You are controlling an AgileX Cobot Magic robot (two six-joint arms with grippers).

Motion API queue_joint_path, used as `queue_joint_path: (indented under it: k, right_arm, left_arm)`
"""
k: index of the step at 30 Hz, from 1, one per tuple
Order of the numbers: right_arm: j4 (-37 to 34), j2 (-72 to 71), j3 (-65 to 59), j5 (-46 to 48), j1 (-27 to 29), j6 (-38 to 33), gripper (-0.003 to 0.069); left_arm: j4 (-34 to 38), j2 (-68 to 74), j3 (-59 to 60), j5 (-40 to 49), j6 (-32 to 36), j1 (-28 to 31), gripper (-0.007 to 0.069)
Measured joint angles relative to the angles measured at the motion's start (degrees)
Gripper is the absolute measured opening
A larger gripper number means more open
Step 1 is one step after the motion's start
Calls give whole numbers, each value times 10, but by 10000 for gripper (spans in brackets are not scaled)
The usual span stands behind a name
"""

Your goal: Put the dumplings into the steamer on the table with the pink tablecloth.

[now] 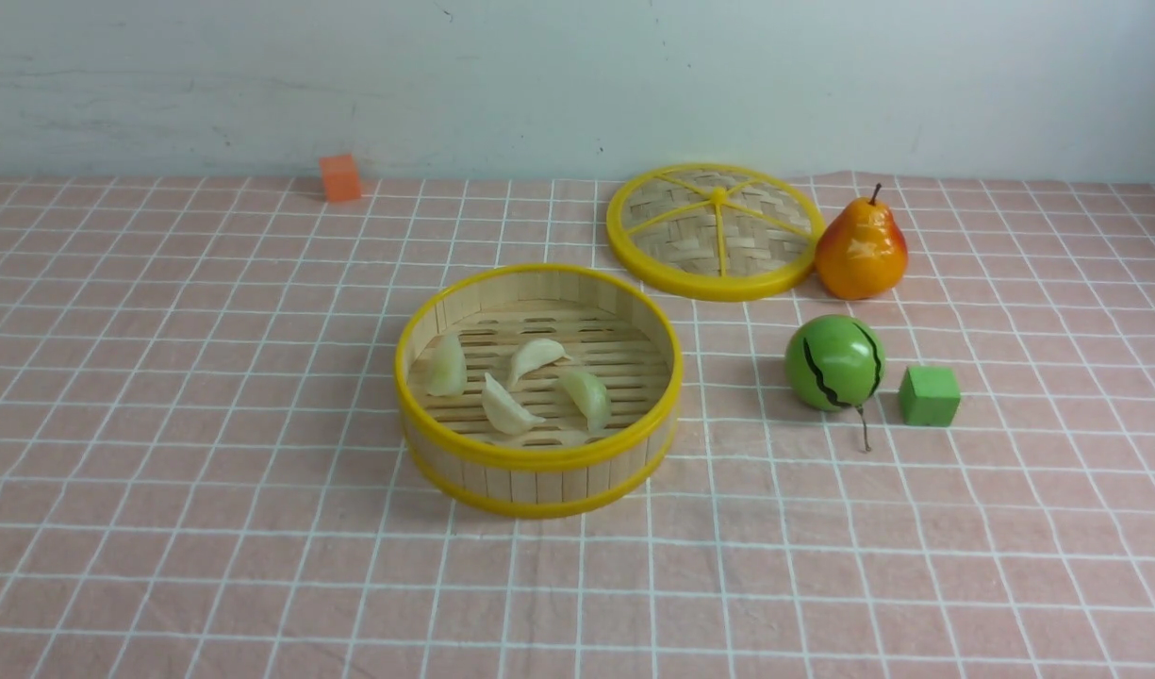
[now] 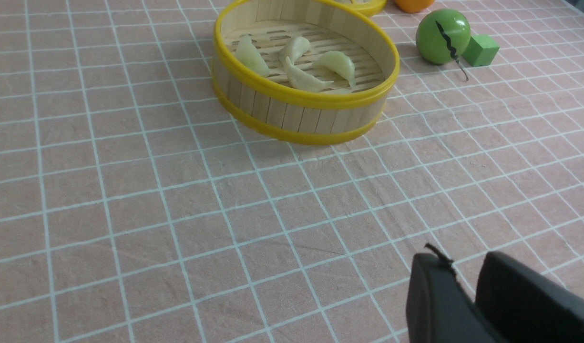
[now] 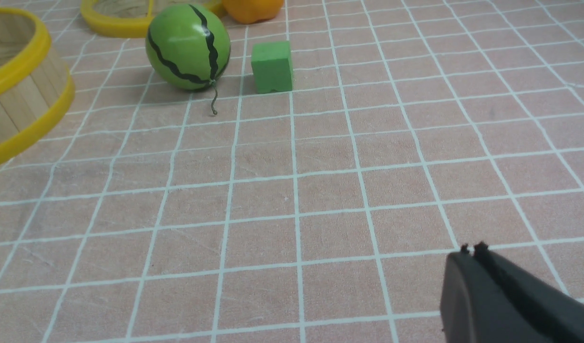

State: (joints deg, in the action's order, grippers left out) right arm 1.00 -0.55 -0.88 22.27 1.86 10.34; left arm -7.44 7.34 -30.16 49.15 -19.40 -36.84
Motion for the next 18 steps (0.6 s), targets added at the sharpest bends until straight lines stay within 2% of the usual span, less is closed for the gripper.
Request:
queue_joint_path:
  k: [18]
  right_arm:
    - [0,0,0,0,1,-1,-10]
  left_arm:
    - [0,0,0,0,0,0,155]
